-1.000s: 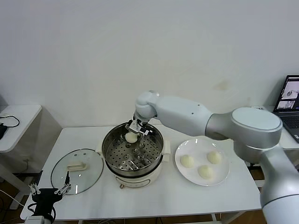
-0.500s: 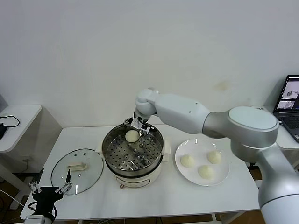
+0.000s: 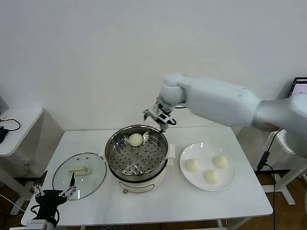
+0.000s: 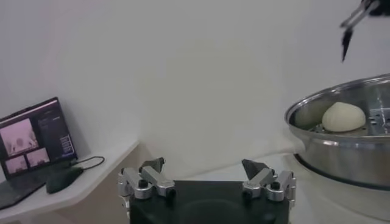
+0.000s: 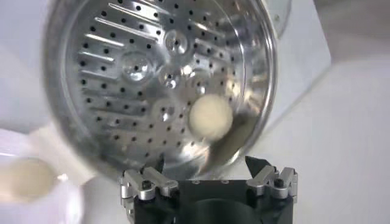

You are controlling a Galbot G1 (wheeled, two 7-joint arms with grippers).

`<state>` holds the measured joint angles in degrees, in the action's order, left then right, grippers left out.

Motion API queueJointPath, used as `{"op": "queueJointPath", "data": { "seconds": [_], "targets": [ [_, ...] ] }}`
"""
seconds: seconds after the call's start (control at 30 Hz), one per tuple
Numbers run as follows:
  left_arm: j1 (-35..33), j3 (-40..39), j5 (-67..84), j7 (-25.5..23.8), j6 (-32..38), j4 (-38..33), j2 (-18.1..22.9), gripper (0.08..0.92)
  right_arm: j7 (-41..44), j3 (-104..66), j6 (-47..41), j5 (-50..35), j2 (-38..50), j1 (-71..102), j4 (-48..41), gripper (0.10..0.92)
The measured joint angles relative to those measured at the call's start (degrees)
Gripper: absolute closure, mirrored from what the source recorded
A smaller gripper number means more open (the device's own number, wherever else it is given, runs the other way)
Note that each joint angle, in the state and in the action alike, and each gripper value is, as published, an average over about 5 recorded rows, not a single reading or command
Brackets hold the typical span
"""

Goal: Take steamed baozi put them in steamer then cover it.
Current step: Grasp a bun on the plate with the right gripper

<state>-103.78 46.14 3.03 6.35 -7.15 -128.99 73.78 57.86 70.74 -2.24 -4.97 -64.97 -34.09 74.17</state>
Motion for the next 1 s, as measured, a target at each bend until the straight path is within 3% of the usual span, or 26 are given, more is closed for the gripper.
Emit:
{"op": "queueJointPath", "data": {
  "seconds": [0.47, 1.0],
  "targets": [
    [1.6, -2.1, -0.4, -0.4, -0.5, 0.9, -1.9, 0.177, -0.6, -0.5, -12.8, -1.8, 22.1, 3.6, 12.6, 0.203],
    [2.1, -1.6, -1.0, -0.6, -0.9, 2.3, -1.8, 0.177, -1.3, -9.3, -15.9, 3.4, 23.1, 20.8, 8.0, 0.203]
  ]
}}
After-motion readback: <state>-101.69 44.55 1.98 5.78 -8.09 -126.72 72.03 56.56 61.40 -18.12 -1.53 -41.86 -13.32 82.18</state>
